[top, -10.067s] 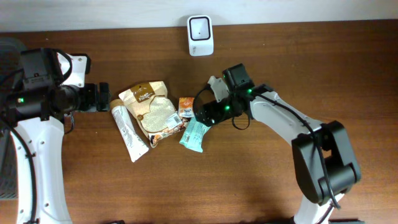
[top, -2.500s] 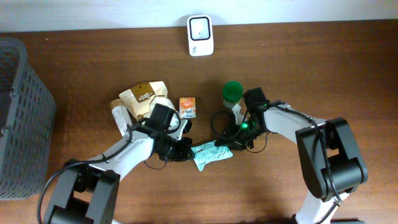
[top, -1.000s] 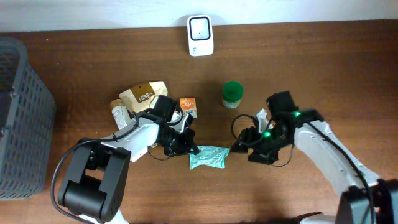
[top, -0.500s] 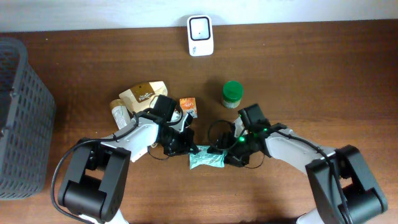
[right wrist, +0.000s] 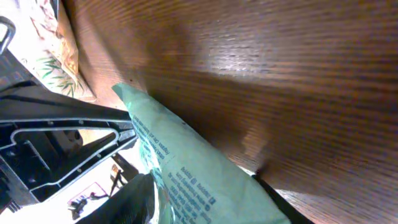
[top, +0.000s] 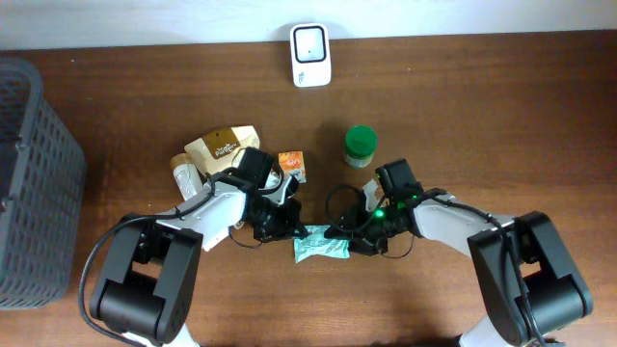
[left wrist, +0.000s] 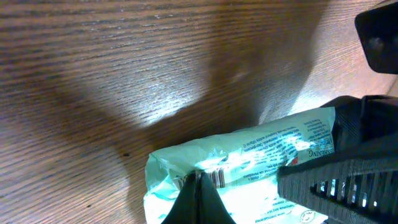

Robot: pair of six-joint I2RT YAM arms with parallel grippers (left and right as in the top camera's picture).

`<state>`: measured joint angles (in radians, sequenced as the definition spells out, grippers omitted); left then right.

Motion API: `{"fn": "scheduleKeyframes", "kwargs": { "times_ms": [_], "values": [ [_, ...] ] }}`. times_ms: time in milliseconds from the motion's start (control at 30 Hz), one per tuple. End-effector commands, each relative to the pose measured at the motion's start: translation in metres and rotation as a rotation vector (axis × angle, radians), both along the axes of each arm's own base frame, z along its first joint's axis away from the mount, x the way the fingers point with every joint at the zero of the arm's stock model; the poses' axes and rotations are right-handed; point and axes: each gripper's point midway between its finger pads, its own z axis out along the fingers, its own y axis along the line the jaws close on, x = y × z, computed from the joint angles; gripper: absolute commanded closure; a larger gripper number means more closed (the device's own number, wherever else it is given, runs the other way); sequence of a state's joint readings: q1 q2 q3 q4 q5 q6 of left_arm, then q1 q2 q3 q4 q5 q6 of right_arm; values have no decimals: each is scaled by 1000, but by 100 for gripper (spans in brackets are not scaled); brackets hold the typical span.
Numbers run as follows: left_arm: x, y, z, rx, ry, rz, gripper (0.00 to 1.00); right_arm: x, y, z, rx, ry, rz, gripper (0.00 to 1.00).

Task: Scan the item barcode

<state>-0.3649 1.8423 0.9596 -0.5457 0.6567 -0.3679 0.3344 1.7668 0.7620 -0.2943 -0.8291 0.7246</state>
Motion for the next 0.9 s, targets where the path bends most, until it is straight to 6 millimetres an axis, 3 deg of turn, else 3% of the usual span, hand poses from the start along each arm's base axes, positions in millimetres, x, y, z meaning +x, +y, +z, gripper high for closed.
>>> {"fn": "scheduleKeyframes", "kwargs": {
  "times_ms": [0, 333, 467, 533, 600, 667, 700, 767, 867],
  "values": [
    [-4, 15, -22, 94, 35, 22, 100, -5, -3, -9, -17, -5, 25, 53],
    [-4, 15, -22, 94, 35, 22, 100, -6, 9, -7, -8, -16, 37, 55],
    [-4, 15, -22, 94, 35, 22, 100, -6, 9, -7, -8, -17, 37, 74],
    [-4, 15, -21, 90, 35, 22, 88, -6, 9, -7, -6, -17, 38, 92],
    [-1, 13, -16, 80, 18, 17, 71, -6, 11, -4, 13, -23, 48, 93],
    [14, 12, 7, 56, -69, -11, 49, -4, 17, 8, 64, -73, 94, 93],
    [20, 13, 18, 48, -106, -19, 44, -1, 20, 15, 88, -105, 115, 93],
    [46, 22, 73, 22, -256, -34, 27, 10, 27, 43, 133, -203, 148, 93],
    [77, 53, 146, 10, -393, 52, 18, 20, 27, 93, 150, -347, 188, 93]
  ]
}}
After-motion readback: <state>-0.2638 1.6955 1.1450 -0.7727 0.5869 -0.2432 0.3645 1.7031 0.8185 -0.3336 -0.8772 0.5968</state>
